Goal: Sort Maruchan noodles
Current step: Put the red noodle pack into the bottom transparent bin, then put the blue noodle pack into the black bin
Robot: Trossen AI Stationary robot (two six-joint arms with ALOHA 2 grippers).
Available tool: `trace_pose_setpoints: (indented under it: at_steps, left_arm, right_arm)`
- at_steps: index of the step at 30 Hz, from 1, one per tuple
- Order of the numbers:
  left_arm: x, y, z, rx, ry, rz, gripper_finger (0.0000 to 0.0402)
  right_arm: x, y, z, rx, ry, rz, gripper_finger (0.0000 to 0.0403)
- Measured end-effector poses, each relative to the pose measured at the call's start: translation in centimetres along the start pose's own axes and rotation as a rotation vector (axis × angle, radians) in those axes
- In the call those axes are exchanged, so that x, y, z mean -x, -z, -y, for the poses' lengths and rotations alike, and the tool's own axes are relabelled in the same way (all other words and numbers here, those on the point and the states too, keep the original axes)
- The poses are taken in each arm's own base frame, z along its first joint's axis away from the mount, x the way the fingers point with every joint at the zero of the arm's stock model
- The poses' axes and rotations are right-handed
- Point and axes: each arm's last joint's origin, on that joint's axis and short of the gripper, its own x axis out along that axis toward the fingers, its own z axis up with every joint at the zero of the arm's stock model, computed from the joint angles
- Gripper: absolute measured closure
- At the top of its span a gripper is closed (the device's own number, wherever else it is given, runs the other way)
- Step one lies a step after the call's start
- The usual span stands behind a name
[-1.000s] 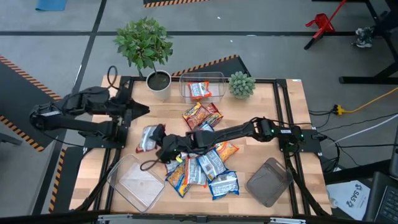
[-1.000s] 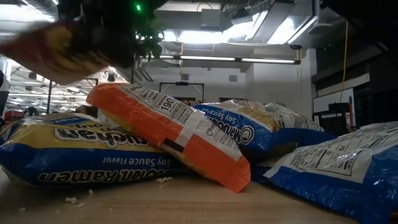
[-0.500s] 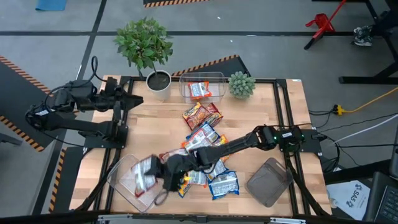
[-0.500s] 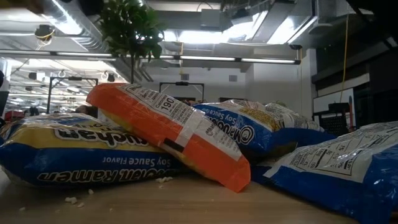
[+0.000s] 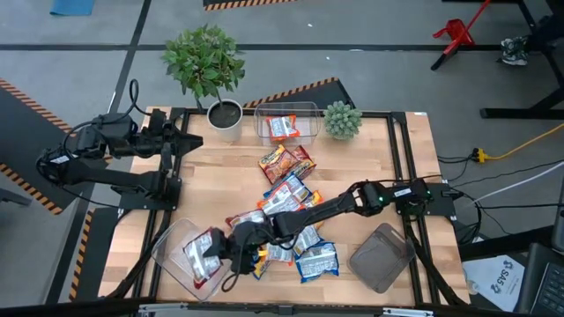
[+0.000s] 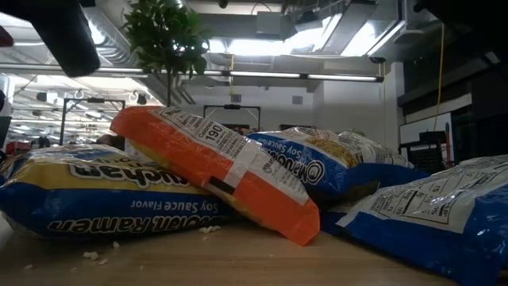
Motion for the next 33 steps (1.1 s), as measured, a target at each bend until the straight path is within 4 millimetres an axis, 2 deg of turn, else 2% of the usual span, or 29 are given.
trace_pose_setpoints:
  at_steps: [8,11,13,15,18,20,25,28,31,33]
  left_arm:
    - [0.0,0.0,0.0,-0.001,-0.015,0.010,0.0282]
    - [0.0,0.0,0.0,-0.001,-0.015,0.009,0.0282]
    - [0.0,0.0,0.0,-0.001,-0.015,0.010,0.0282]
    - [0.0,0.0,-0.1,-0.001,-0.016,0.010,0.0282]
    - [0.0,0.0,-0.1,-0.002,-0.019,0.012,0.0282]
    - [-0.1,0.0,0.0,0.000,-0.021,0.010,0.0282]
    - [-0.9,0.1,0.1,0.004,-0.029,-0.011,0.0282]
    - [-2.3,0.3,0.3,0.001,-0.042,-0.055,0.0282]
    - [-4.2,0.8,0.9,-0.014,-0.015,-0.136,0.0282]
    - [-6.1,1.1,1.7,-0.020,0.036,-0.174,0.0282]
  right_arm:
    - [0.0,0.2,0.1,0.008,0.041,-0.117,0.0155]
    - [0.7,-0.3,0.7,0.015,0.062,-0.291,0.0116]
    - [2.0,-0.6,2.1,0.024,0.069,-0.397,0.0102]
    - [4.3,-1.3,4.5,0.006,0.054,-0.481,0.0096]
    - [9.1,-2.2,8.3,-0.095,0.041,-0.604,0.0094]
    - [11.9,-2.2,9.3,-0.213,-0.016,-0.686,0.0095]
    - [18.3,-2.3,9.4,-0.639,-0.157,-0.903,0.0101]
    - [21.9,-2.8,9.0,-0.813,-0.205,-1.087,0.0101]
    - [23.0,-4.0,7.4,-0.885,-0.235,-1.240,0.0102]
    - [23.0,-5.3,6.8,-0.959,-0.225,-1.194,0.0102]
